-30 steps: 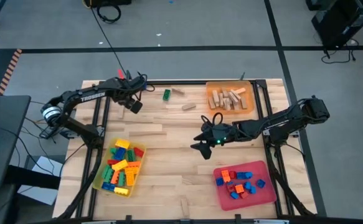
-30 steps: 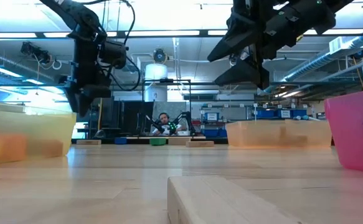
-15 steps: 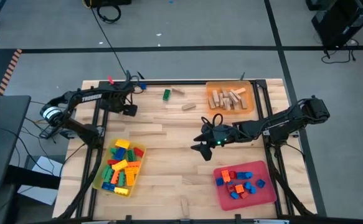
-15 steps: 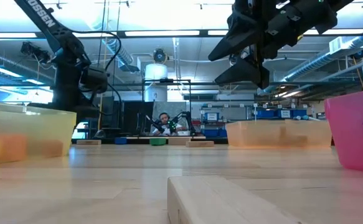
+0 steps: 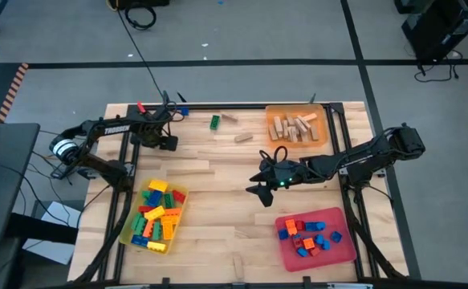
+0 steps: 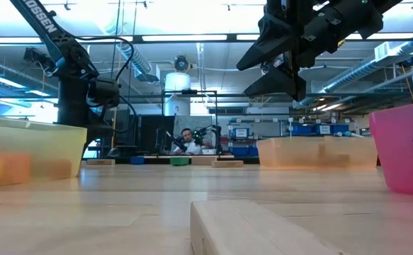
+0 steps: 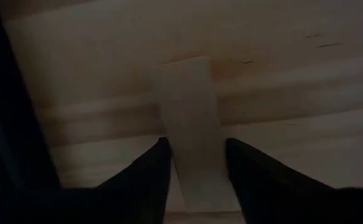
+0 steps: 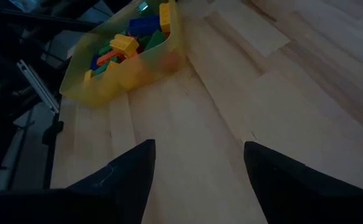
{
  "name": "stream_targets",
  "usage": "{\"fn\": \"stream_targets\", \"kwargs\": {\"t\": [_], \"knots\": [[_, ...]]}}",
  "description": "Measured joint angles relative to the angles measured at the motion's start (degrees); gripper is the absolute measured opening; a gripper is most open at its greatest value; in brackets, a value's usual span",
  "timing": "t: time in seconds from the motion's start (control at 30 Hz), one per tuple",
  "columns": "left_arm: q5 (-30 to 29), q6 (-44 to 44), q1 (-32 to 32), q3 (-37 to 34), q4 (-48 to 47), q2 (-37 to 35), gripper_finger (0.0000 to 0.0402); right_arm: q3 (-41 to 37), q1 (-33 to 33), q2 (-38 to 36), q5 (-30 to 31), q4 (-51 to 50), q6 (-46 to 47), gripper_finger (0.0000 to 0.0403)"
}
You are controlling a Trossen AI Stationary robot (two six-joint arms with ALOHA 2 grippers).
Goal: Sort blocks by size
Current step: Put the brown block into the orange bin
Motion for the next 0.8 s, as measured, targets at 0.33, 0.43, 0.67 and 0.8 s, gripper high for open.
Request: {"fn": "stream_targets", "kwargs": {"t": [0.33,0.43,0.67,0.8], "knots": [[-1.07,1.27,-1.66,2.27,-5.55,-3.14,0.0105,0.0,-0.02,-1.13,-0.63,-2.62,0.72,0.0258],[-0.96,1.06,-2.86,3.27,-8.35,-6.71,0.0105,0.0,0.01,-3.95,0.91,-5.11,1.8,0.0257],[1.3,-3.33,-8.93,5.33,-11.11,-18.57,0.0105,0.0,3.1,-15.07,14.29,-16.85,3.54,0.0257],[3.76,-5.97,-14.42,5.87,-5.99,-25.12,0.0105,0.01,7.26,-20.12,28.66,-21.54,4.72,0.026]]}}
